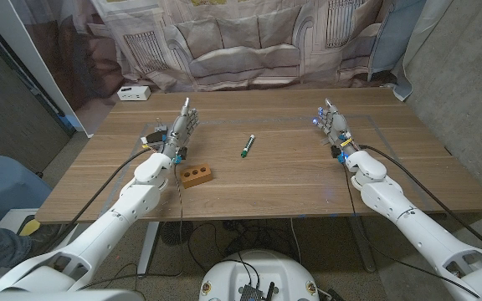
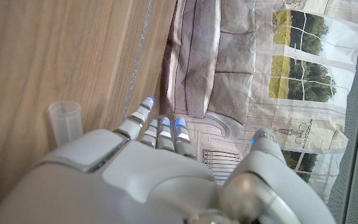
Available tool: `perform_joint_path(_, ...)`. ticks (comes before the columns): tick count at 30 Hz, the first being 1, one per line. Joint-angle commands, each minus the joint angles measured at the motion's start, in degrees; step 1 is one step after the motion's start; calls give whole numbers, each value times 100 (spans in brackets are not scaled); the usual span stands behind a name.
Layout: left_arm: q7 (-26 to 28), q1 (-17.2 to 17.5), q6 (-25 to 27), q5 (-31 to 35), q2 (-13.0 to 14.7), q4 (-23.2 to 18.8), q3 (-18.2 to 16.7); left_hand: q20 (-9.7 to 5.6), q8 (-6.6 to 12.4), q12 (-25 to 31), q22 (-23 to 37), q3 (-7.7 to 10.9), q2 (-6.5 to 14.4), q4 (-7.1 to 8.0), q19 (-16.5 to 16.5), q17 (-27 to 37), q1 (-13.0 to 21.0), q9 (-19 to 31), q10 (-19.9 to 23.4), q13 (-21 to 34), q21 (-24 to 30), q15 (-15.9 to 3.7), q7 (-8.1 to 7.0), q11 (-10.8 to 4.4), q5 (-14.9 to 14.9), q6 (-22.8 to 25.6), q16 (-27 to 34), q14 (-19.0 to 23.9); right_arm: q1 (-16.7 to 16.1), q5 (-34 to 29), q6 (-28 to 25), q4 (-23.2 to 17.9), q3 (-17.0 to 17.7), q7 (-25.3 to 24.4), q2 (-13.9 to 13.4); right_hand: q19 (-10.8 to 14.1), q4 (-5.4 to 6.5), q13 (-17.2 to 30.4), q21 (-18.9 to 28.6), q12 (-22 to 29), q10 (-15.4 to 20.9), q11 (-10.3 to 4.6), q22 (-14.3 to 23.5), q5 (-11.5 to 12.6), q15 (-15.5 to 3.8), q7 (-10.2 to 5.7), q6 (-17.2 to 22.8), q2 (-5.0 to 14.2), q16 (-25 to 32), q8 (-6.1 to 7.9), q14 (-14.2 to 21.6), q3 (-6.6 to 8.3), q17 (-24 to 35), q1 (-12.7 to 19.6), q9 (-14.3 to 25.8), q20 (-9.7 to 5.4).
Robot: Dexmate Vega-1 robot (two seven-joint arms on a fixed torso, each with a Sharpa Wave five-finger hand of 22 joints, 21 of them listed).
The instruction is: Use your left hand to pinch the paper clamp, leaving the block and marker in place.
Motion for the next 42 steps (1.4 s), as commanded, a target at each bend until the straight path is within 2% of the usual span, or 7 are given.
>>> perform_joint_path(1,324,287,-298,127,45,-279,-131,65,67,52,11,-12,21,-30,27,15,95,9,85,8,33,38,26,61,11,126,40,47,-126,-25,51,-142,14,-160,39,38,-1,11,47,23,-1,45,20,28,47,-11,47,9,31,25,7,45,20,46,26,4)
perform_joint_path(12,674,485,-347,468,262,-577,-220,114,96,97,11,65,73,-107,126,11,242,10,264,10,58,15,40,54,-15,318,73,214,-220,-1,168,-270,92,-46,-91,46,-9,14,53,41,60,70,21,21,48,-9,65,23,37,25,23,48,20,59,26,16)
perform_joint_path(20,497,325,-773,593,227,-222,-247,102,115,143,11,222,125,-291,452,7,558,13,534,15,132,-28,49,72,-92,596,126,581,-288,41,268,-258,163,67,-178,45,-13,16,54,42,76,69,21,17,45,-6,74,36,41,24,35,50,22,67,26,19)
perform_joint_path(31,780,597,-462,571,448,-729,-409,162,140,252,23,428,131,-545,1117,6,929,23,1123,27,267,-117,45,-26,-211,1104,166,1164,-497,364,372,-341,401,255,-282,6,-22,18,41,51,115,59,21,13,39,-6,126,63,41,37,40,60,23,88,27,9)
perform_joint_path(34,797,633,-291,570,558,-829,-432,171,152,248,23,446,119,-576,1171,6,967,24,1159,28,269,-138,36,22,-221,1199,167,1236,-531,361,496,-334,455,214,-250,-172,-32,24,-5,18,55,37,22,2,13,-11,137,82,-17,28,-120,61,28,103,27,-106)
perform_joint_path(38,781,701,-268,512,620,-924,-496,214,144,258,24,462,104,-607,1265,6,1003,26,1233,30,286,-137,42,35,-228,1243,170,1315,-537,376,588,-300,472,305,-249,-175,-37,25,0,7,29,29,22,1,0,-24,125,88,-23,20,-141,63,27,112,27,-125)
perform_joint_path(42,1056,905,-254,714,762,-1214,-605,229,140,261,24,472,97,-626,1288,6,1025,26,1269,30,283,-135,45,42,-231,1268,161,1333,-595,434,524,-434,482,301,-268,-138,-44,26,21,8,32,23,21,0,-14,-27,124,96,-14,17,-126,69,26,127,27,-156)
